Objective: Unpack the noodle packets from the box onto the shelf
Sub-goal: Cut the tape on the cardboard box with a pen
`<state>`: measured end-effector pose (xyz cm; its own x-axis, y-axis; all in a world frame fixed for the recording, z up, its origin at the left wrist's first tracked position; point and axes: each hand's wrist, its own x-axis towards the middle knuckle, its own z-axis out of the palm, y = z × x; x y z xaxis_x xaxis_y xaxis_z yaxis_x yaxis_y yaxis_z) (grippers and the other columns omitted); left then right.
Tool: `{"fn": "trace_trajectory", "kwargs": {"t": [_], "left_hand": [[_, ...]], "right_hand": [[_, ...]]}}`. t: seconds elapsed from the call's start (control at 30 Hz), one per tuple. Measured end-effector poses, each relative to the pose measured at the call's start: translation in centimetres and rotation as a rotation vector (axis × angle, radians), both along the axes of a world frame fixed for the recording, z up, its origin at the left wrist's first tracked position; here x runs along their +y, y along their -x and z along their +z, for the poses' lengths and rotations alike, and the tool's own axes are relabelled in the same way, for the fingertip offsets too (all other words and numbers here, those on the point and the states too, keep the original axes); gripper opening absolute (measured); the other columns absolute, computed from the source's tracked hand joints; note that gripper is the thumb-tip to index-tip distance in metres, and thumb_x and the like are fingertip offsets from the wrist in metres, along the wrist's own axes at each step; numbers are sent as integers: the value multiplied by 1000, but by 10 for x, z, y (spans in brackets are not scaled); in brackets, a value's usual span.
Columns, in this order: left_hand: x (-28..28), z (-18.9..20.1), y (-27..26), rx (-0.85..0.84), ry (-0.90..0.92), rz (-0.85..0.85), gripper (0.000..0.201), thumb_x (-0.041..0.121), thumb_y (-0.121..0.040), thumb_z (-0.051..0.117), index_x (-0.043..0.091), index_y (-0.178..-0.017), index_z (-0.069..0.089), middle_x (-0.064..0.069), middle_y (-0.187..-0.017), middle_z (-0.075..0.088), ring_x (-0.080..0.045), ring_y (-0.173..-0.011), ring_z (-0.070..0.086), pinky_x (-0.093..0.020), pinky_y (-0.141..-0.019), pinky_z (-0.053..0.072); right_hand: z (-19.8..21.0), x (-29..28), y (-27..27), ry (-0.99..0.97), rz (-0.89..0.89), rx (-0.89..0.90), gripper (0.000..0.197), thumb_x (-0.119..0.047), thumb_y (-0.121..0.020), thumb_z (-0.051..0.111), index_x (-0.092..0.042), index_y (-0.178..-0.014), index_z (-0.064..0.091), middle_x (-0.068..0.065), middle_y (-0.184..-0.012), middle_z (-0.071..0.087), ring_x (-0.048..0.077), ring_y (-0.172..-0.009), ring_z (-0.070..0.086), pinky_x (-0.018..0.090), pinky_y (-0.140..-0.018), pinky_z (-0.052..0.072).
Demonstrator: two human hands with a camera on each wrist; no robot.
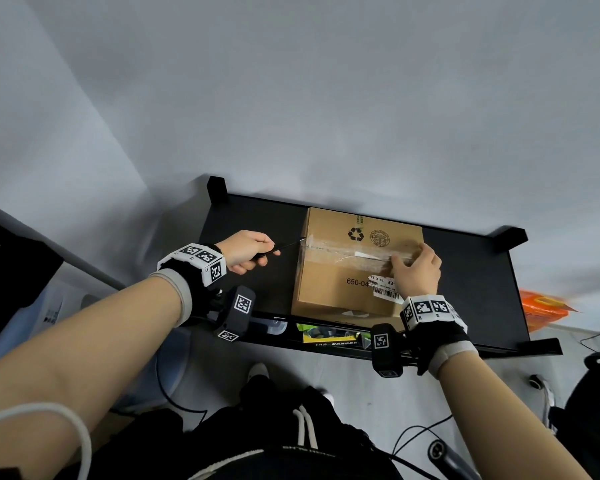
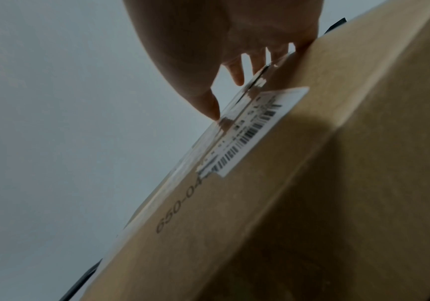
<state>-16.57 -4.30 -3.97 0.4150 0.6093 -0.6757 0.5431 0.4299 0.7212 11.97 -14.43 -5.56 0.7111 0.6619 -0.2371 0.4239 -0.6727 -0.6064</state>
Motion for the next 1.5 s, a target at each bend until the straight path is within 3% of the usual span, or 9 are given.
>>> {"fn": "trace_trajectory", "kwargs": {"t": [0.2, 0.5, 0.67, 1.13, 1.5], "left_hand": [[0, 0, 2, 51, -10, -30, 24, 22, -99, 40, 13, -92, 62, -1, -60, 42, -2, -27, 22, -10, -29, 17], [-3, -6, -3, 67, -125, -9, 25, 23, -99, 41, 13, -98, 65, -1, -59, 42, -3, -29, 23, -11, -31, 15], [-1, -2, 1, 79, -79, -43, 24, 23, -98, 43, 16, -92, 65, -1, -59, 42, -3, -30, 23, -13, -31, 15], [-7, -2, 8, 63, -25, -72, 25, 21, -98, 43, 15, -97, 68, 0, -56, 42, -4, -32, 23, -14, -31, 15], [-17, 0, 16, 117, 87, -256, 24, 23, -97, 45, 18, -99, 69, 3, -57, 42, -3, -33, 21, -15, -33, 14]], "right_hand": [[0, 1, 0, 19, 12, 2, 61, -23, -88, 57, -10, -141, 31, 15, -148, 28, 35, -133, 32, 47, -106, 33], [-1, 2, -3, 34, 23, 15, 59, -20, -89, 55, -12, -141, 30, 13, -150, 27, 35, -134, 32, 49, -107, 32], [-1, 2, -3, 83, 38, 10, 59, -20, -90, 53, -15, -144, 28, 10, -151, 25, 33, -135, 31, 53, -108, 33], [0, 5, -3, 195, 84, -1, 64, -25, -94, 47, -19, -149, 14, 10, -154, 20, 33, -139, 21, 53, -112, 26], [2, 6, -1, 202, 78, -1, 65, -27, -94, 46, -20, -150, 13, 9, -155, 19, 32, -140, 20, 54, -111, 26]]}}
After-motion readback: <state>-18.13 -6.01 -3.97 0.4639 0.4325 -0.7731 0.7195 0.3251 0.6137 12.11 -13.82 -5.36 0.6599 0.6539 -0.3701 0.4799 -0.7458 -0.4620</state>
